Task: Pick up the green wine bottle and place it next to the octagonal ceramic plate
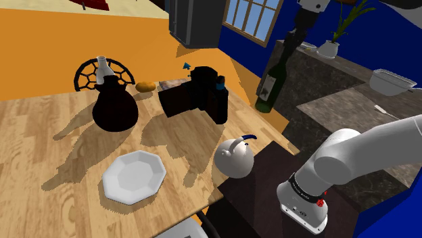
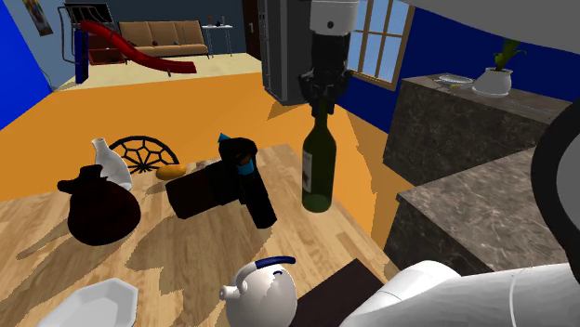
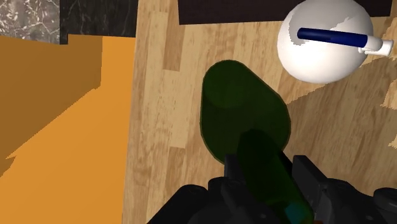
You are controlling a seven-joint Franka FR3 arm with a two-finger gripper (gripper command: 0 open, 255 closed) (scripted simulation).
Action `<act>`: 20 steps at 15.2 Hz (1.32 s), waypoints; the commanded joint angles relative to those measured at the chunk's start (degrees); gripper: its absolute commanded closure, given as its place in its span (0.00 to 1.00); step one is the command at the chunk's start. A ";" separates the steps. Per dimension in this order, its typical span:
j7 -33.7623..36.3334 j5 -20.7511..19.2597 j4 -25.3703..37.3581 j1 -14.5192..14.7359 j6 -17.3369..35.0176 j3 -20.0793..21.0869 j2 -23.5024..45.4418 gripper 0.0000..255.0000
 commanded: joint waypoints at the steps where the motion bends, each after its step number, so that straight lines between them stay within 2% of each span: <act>1: -0.19 0.15 2.26 0.09 -1.57 -0.01 0.68 1.00; 20: -1.98 1.92 25.86 0.95 -16.66 -0.62 9.35 1.00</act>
